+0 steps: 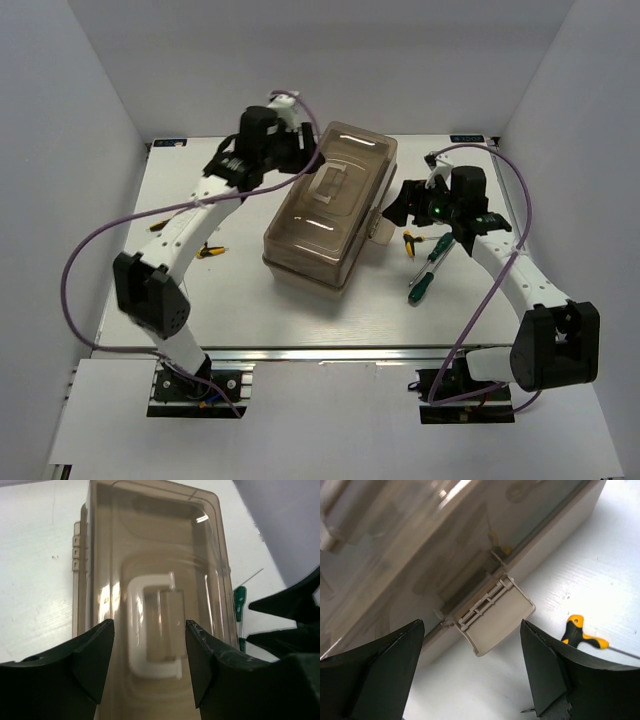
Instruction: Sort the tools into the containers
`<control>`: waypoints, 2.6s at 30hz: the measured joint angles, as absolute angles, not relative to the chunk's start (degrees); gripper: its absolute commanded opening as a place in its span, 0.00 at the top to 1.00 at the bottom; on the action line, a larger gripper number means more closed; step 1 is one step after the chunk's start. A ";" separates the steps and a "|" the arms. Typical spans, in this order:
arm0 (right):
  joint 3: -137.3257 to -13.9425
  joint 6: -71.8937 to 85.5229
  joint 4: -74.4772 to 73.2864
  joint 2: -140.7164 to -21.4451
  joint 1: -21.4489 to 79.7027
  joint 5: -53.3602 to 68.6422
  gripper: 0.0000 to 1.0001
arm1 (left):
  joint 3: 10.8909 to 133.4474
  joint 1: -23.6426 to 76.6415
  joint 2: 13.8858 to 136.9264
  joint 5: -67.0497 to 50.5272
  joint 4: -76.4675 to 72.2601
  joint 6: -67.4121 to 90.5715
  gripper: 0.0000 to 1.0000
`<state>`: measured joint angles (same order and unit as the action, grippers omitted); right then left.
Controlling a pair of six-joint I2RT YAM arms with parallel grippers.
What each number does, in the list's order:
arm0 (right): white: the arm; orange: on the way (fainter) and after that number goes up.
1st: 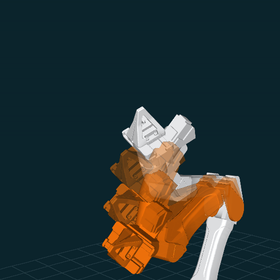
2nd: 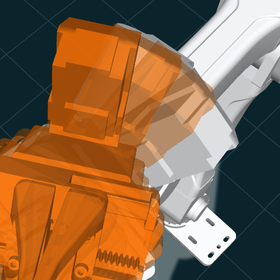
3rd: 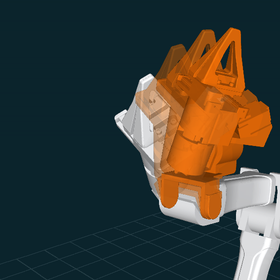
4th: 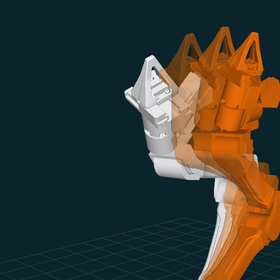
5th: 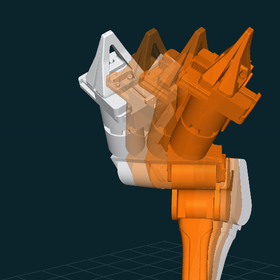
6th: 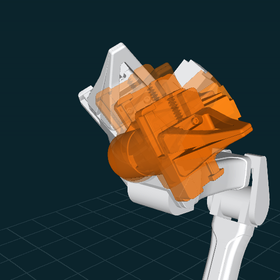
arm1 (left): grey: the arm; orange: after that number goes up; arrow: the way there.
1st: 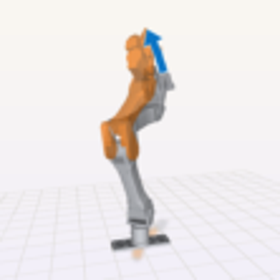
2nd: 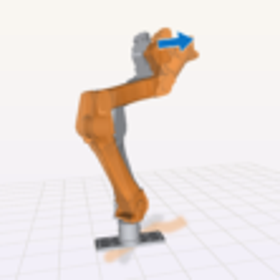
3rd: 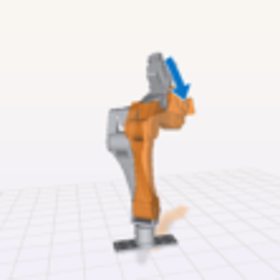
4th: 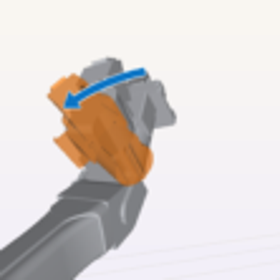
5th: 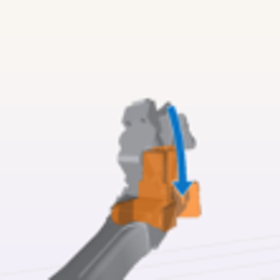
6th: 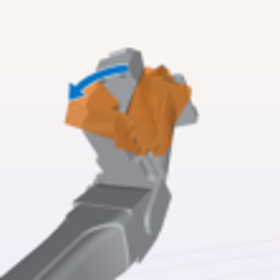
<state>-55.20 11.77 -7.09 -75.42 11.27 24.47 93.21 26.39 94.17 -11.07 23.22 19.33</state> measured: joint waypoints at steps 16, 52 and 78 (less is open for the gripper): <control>-66.59 13.63 -6.37 -74.02 11.40 29.69 0.67 | 99.37 32.64 99.96 15.35 36.71 17.78 0.72; -88.25 28.82 -13.15 -92.60 31.94 9.34 0.53 | 58.65 28.67 77.43 -7.94 18.76 31.73 0.80; -96.88 44.40 -27.16 -101.23 35.88 -4.95 0.33 | 62.72 27.64 67.09 2.26 18.41 31.68 0.59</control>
<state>-96.88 44.40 -27.16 -101.23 35.88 -4.95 62.72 27.64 67.09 2.26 18.41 31.68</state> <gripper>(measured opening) 0.645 0.362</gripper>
